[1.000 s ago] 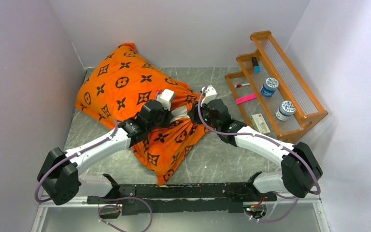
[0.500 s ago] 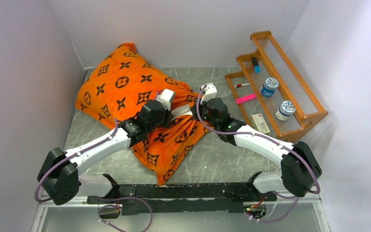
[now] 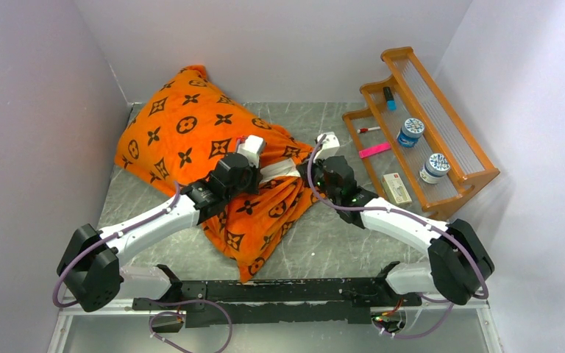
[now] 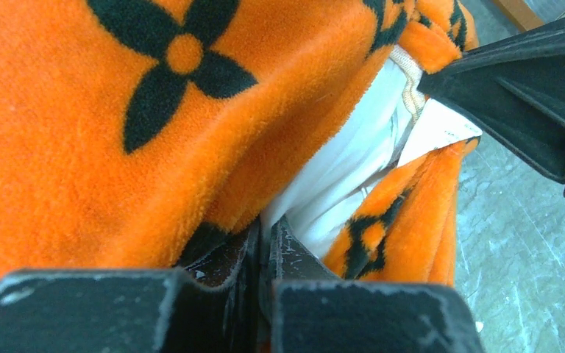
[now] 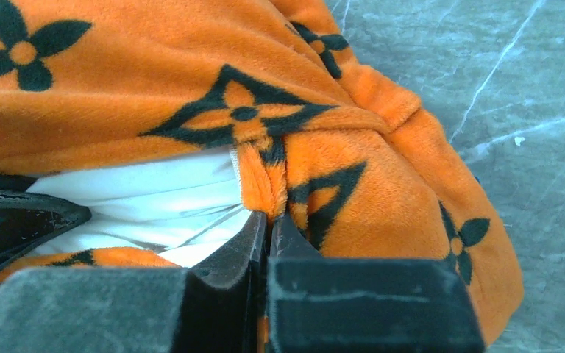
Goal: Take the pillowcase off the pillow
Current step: Remove the pillow from the pillowcase.
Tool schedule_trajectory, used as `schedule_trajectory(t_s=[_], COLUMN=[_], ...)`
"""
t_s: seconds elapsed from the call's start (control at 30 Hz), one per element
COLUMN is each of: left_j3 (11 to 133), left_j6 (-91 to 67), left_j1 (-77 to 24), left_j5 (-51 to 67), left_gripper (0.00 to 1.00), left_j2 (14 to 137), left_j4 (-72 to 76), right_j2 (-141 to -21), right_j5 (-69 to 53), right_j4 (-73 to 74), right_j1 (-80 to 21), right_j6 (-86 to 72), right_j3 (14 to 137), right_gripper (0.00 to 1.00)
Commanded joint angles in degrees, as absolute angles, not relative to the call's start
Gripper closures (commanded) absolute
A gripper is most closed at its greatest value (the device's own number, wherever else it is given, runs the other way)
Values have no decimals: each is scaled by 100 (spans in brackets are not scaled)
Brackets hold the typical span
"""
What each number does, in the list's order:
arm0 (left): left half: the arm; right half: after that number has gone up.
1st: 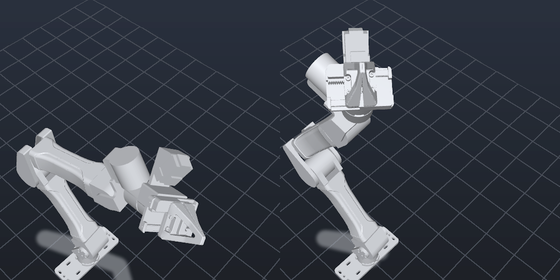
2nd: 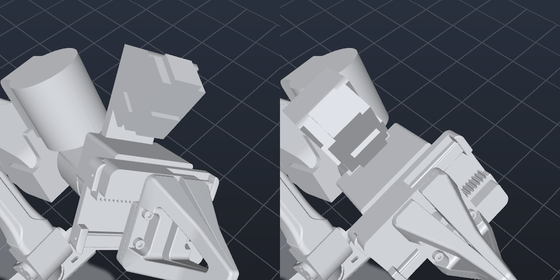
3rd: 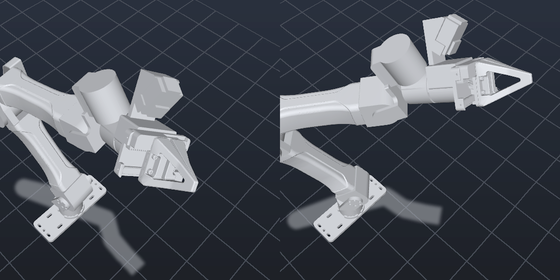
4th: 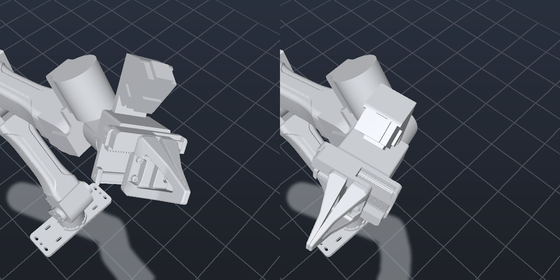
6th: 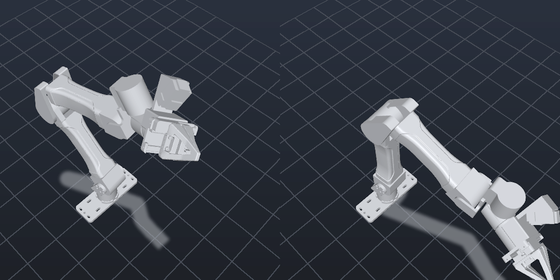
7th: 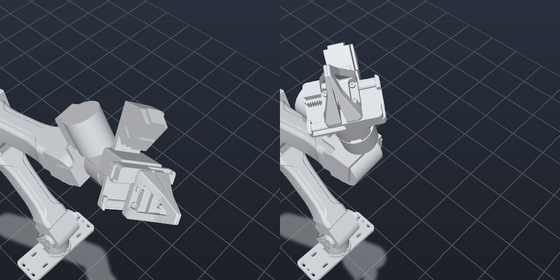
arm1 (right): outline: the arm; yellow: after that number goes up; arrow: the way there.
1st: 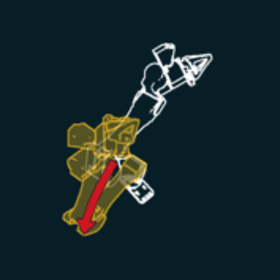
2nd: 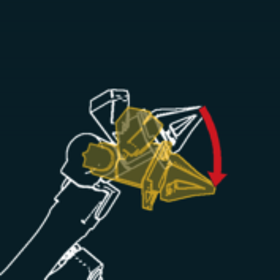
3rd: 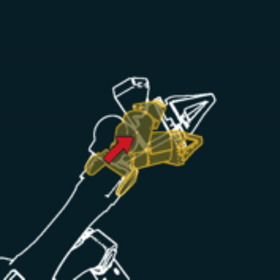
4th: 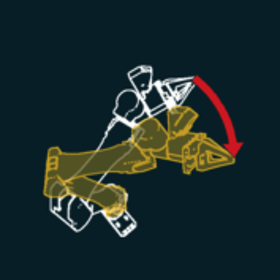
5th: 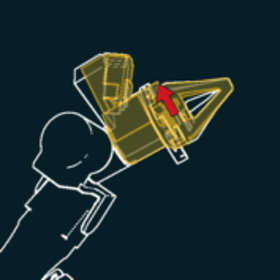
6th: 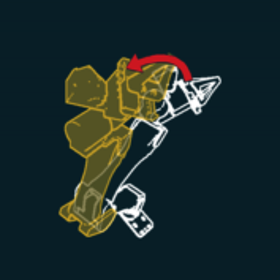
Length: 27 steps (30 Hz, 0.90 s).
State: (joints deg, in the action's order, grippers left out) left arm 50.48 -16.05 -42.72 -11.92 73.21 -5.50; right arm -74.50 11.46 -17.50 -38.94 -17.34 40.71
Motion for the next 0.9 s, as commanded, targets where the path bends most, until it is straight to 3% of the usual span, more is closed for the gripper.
schedule_trajectory(t_s=[0.0, 0.4, 0.7, 0.87], left_j3=[4895, 4784, 4860, 5391], left_j6=[-1396, -1327, -661, -392], left_j1=[-4025, -4007, -4276, -4750], left_j5=[-2627, -2806, -1300, -1187], left_gripper=[95, 95, 95, 78], left_j2=[7216, 7005, 6548, 6776], left_j4=[-2134, -2160, -1466, -1466], right_j2=[-7348, -7548, -7888, -8039], right_j5=[2114, 1368, -37, -439], right_j4=[-1487, -2166, -3434, -3596], right_j1=[-3158, -2429, -2442, -2520], right_j6=[-1802, -2410, -2153, -2053], right_j3=[3760, 3193, 2835, 2880], right_gripper=[100, 100, 100, 100])
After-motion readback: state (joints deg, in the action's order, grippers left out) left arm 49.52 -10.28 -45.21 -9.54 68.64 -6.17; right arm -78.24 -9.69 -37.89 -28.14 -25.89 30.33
